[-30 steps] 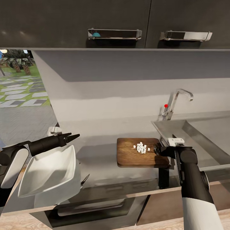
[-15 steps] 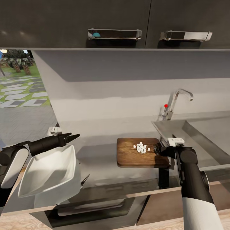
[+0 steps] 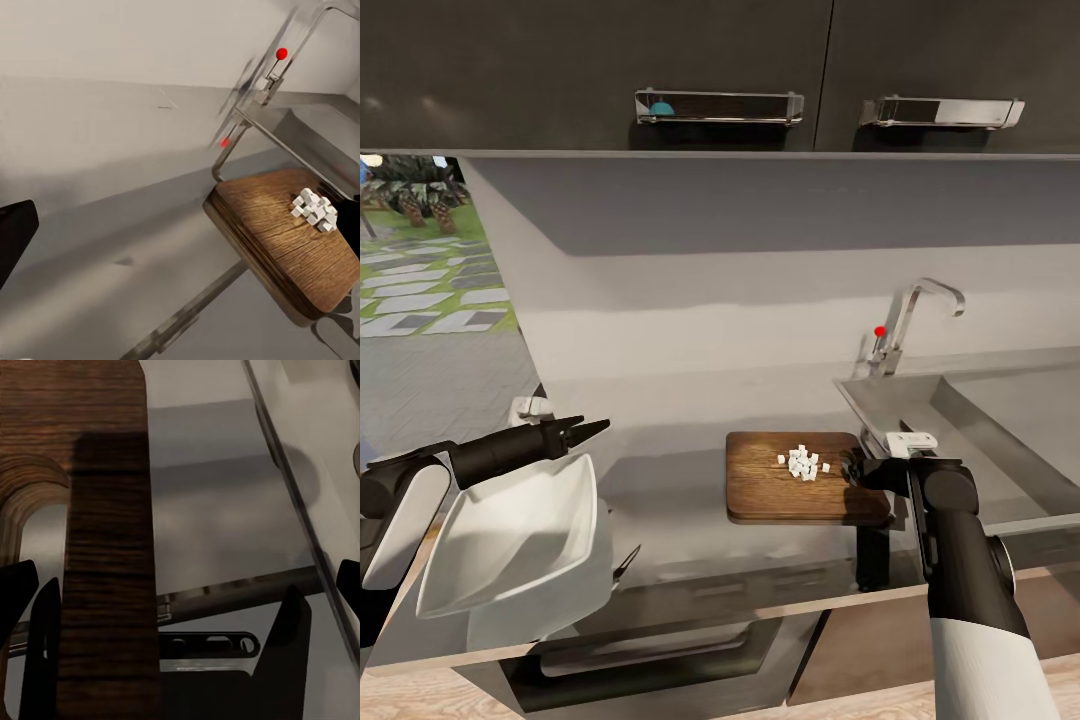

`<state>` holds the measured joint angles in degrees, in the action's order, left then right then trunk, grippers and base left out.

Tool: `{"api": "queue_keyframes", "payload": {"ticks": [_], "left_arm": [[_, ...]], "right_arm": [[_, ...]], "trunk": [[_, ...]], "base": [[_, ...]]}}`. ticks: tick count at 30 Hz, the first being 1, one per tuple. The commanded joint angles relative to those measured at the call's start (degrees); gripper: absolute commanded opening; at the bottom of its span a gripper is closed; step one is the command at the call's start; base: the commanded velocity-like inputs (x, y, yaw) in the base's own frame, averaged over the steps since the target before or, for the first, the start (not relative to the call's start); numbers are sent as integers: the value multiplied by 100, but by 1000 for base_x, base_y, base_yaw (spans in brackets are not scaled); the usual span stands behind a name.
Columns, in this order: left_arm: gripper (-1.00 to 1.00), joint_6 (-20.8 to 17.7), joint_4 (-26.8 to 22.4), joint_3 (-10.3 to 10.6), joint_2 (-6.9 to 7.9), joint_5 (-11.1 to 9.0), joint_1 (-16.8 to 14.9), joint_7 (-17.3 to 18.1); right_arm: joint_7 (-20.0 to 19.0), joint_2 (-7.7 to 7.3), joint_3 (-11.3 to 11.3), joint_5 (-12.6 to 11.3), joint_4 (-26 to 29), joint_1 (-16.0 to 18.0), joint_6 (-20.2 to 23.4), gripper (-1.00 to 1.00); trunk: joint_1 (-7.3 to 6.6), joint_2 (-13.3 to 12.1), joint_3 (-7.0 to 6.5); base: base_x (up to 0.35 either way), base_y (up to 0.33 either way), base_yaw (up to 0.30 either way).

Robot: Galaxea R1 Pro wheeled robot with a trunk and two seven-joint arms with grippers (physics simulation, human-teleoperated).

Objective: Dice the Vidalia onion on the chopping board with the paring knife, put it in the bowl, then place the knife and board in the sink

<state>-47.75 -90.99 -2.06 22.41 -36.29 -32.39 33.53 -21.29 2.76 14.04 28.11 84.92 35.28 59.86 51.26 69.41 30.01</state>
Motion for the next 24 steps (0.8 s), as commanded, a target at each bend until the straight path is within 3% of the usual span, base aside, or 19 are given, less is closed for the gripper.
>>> {"api": "queue_keyframes", "payload": {"ticks": [1, 18, 24], "left_arm": [[100, -32, 0, -5, 0, -9, -5, 13], [100, -32, 1, -5, 0, -9, -5, 13], [100, -29, 2, -5, 0, -9, -5, 11]], "right_arm": [[-60, 5, 11, 57, 6, 5, 14, 100], [-59, 5, 11, 55, 6, 5, 14, 100], [-61, 5, 11, 56, 7, 5, 14, 100]], "trunk": [[0, 4, 6], [0, 4, 6], [-88, -157, -66]], "base": [[0, 0, 0], [0, 0, 0], [0, 0, 0]]}}
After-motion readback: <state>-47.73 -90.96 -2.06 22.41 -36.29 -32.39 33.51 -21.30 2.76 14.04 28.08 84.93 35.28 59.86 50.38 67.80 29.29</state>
